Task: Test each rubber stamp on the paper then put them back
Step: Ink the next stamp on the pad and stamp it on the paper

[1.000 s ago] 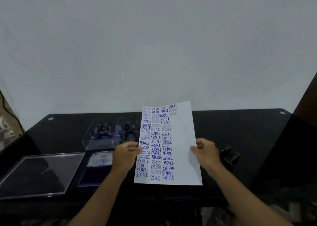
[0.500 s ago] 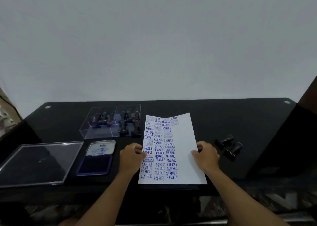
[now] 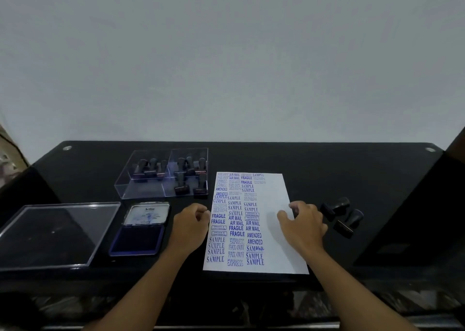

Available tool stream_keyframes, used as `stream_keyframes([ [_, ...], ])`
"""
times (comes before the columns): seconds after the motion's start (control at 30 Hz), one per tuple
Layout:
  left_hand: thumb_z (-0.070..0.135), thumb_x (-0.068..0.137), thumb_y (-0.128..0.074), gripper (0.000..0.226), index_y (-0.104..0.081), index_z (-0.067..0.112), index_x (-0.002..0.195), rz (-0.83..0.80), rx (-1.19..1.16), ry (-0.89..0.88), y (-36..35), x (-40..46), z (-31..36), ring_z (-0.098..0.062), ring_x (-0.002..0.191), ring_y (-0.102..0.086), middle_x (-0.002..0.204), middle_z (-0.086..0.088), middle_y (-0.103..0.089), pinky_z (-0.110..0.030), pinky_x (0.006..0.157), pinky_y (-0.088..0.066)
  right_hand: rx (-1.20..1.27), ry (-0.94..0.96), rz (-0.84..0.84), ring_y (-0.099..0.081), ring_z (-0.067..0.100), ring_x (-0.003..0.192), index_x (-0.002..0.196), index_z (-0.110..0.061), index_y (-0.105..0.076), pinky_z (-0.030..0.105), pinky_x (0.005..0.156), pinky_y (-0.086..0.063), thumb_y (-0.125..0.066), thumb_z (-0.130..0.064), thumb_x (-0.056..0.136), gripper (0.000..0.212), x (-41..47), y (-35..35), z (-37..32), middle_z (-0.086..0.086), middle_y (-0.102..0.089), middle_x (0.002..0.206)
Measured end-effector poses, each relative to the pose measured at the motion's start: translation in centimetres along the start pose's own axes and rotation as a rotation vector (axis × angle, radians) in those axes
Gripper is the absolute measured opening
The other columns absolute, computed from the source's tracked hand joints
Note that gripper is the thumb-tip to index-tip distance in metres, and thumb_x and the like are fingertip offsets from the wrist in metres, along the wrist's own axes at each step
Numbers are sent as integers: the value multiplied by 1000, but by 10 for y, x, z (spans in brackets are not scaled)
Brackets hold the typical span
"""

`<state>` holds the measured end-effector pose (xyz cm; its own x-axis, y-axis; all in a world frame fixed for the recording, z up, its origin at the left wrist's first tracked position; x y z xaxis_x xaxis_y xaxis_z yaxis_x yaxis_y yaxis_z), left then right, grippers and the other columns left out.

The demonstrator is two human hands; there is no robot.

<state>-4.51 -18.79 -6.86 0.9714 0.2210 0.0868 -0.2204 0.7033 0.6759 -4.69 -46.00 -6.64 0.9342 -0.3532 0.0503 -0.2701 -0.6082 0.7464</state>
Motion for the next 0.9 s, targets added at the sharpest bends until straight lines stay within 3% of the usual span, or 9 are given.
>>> stream_keyframes([
  [0.1,19,96,-54,16,-66,14,105,65,62,-142,20,17,0,-9,85,-57,96,4,-63,-19,77,-41,-2,132,5,-44,15,115,113,-27,-59,36,99,-29,-57,-40,88,27,1,-9,-40,-7,-53,117],
  [0.27,18,94,-55,24,-67,12,115,224,241,-281,61,64,-18,-21,111,-56,116,-6,-65,-37,98,-42,149,330,-144,-57,10,97,104,-24,-63,39,94,-48,-60,-30,90,15,10,-44,-127,-12,-60,96],
  [0.4,28,97,-49,32,-62,23,125,135,355,-208,75,96,-48,-20,133,-42,137,-4,-55,-51,110,-32,111,412,-328,-62,15,92,92,-24,-62,33,85,-52,-59,-24,88,5,23,-77,-193,-5,-66,94],
  [0.5,29,98,-48,29,-64,24,121,68,409,-217,77,104,-53,-20,132,-43,133,1,-58,-55,111,-24,2,413,-397,-61,21,85,85,-14,-68,29,81,-50,-58,-20,83,12,36,-108,-228,3,-69,94],
  [0.57,28,97,-49,27,-68,23,116,72,418,-241,79,108,-55,-21,126,-49,127,3,-61,-57,111,-22,-73,414,-426,-64,25,82,84,-8,-69,33,80,-55,-59,-18,81,14,44,-133,-245,9,-69,89],
  [0.67,23,95,-54,22,-72,22,108,84,393,-285,81,114,-65,-31,123,-53,119,1,-67,-62,103,-28,-201,419,-446,-64,33,97,98,-4,-63,33,75,-51,-63,-20,85,20,47,-161,-261,15,-65,102],
  [0.73,21,94,-57,21,-73,20,107,82,392,-300,81,116,-72,-37,124,-52,116,-1,-69,-64,101,-30,-265,409,-440,-61,34,104,114,-5,-57,36,81,-51,-65,-20,87,32,48,-173,-267,14,-62,114],
  [0.9,24,96,-55,23,-70,19,112,86,286,-277,82,115,-78,-30,137,-39,122,1,-65,-60,112,-16,-329,367,-378,-57,34,112,119,-6,-54,42,88,-49,-62,-14,88,33,51,-190,-272,15,-59,122],
])
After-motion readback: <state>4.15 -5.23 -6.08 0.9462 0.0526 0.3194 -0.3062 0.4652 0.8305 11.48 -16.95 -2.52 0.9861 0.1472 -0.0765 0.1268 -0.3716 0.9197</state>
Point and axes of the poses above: each hand's wrist, its own x-axis towards the middle knuckle, its own y-axis out of the back of the hand, z = x × y, the point moved 4 cm from there along x, towards the middle knuckle
